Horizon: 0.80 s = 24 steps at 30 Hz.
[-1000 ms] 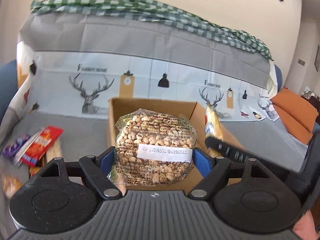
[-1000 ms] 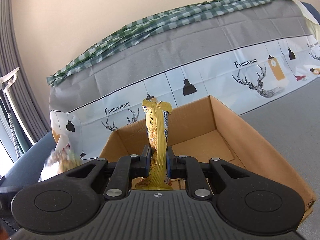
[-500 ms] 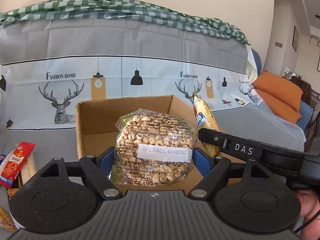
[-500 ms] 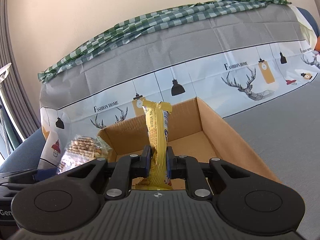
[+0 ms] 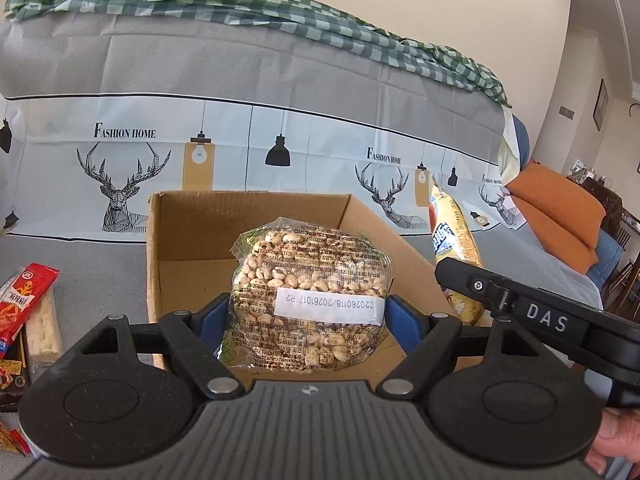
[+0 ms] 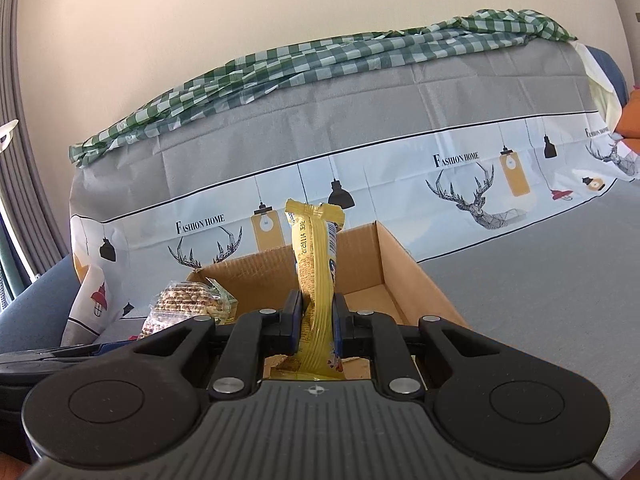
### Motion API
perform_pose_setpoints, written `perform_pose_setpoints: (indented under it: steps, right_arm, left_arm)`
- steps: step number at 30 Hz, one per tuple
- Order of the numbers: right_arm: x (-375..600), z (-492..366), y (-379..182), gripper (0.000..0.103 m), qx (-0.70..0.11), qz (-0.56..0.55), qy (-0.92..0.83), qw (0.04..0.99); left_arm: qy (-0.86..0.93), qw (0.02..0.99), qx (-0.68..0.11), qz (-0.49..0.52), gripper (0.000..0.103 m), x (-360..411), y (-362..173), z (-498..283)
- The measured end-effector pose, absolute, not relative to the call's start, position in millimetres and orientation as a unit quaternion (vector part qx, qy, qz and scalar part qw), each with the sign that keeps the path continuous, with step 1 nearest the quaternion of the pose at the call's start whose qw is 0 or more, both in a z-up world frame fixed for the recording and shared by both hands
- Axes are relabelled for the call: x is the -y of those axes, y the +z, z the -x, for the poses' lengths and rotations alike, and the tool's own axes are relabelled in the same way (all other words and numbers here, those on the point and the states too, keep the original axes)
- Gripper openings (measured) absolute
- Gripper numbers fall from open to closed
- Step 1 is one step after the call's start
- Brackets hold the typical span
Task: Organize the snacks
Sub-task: 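Carry the peanut bag in the left gripper and yellow bar in the right over the box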
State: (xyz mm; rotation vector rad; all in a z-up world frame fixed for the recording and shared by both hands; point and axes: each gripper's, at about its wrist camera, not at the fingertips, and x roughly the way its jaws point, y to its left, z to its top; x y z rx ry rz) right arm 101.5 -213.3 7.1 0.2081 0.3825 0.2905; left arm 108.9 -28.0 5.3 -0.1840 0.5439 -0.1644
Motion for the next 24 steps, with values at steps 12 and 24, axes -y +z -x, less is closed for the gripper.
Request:
perform_pose_setpoints:
  steps: [12, 24]
  right_arm:
    - [204.7, -96.3, 16.5, 0.016, -0.186, -0.076, 0.138, 0.970]
    - [205.4, -92.7, 20.3, 0.016, -0.182, -0.070, 0.134, 0.972]
  left_arm:
    - [-0.080, 0.953, -0.276, 0.101, 0.085, 20.7, 5.5, -111.5]
    - [-0.082, 0.953, -0.274, 0.100, 0.085, 22.4, 5.3, -111.9]
